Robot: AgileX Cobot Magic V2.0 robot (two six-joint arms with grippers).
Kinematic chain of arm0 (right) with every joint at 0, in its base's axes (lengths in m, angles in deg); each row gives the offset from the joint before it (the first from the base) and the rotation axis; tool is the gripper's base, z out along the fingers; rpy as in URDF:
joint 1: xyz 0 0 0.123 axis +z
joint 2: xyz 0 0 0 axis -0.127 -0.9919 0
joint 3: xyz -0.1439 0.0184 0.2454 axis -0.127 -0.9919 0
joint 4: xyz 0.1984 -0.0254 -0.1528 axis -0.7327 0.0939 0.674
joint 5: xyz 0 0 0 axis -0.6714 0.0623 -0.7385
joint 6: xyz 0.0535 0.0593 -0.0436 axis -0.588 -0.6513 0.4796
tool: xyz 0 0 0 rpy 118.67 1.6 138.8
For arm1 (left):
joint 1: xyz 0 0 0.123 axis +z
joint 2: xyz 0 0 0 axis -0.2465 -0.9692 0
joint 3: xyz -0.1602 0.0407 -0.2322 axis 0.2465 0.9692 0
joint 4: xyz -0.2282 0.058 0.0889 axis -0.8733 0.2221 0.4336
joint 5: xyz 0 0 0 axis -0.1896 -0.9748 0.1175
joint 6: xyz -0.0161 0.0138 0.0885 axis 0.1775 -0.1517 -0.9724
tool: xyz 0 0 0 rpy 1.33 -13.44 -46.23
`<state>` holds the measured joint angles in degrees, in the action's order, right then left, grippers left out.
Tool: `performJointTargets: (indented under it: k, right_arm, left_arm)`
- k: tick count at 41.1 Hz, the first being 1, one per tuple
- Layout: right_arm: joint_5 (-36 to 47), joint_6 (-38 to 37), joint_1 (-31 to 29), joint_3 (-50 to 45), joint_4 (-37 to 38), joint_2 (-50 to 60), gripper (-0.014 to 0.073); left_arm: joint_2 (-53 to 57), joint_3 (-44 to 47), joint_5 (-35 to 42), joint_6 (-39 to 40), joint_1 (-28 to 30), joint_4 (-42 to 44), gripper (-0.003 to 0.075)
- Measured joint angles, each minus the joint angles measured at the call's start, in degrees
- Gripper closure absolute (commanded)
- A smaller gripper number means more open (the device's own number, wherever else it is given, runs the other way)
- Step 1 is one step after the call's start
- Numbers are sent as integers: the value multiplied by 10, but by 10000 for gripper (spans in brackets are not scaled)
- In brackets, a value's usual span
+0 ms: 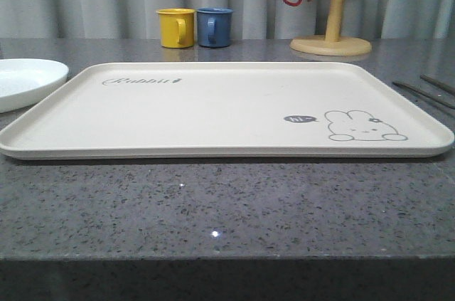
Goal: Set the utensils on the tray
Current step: 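Move the left gripper toward the white plate beside the tray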
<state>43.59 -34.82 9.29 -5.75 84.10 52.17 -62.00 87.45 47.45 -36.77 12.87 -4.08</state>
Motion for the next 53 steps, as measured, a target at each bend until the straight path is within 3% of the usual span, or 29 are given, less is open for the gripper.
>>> performJointTargets:
  k: [29,40,47,53]
  right_arm:
    - [0,0,0,0,0,0,662]
    - [-5,0,0,7,-3,0,662]
    - [-77,0,0,96,-3,0,662]
    - [-156,0,0,197,-4,-12,662]
  left_arm:
    - [0,0,1,0,0,0,738]
    - [0,-8,44,0,0,0,738]
    - [0,-92,21,0,0,0,738]
    - [-24,-211,-52,0,0,0,738]
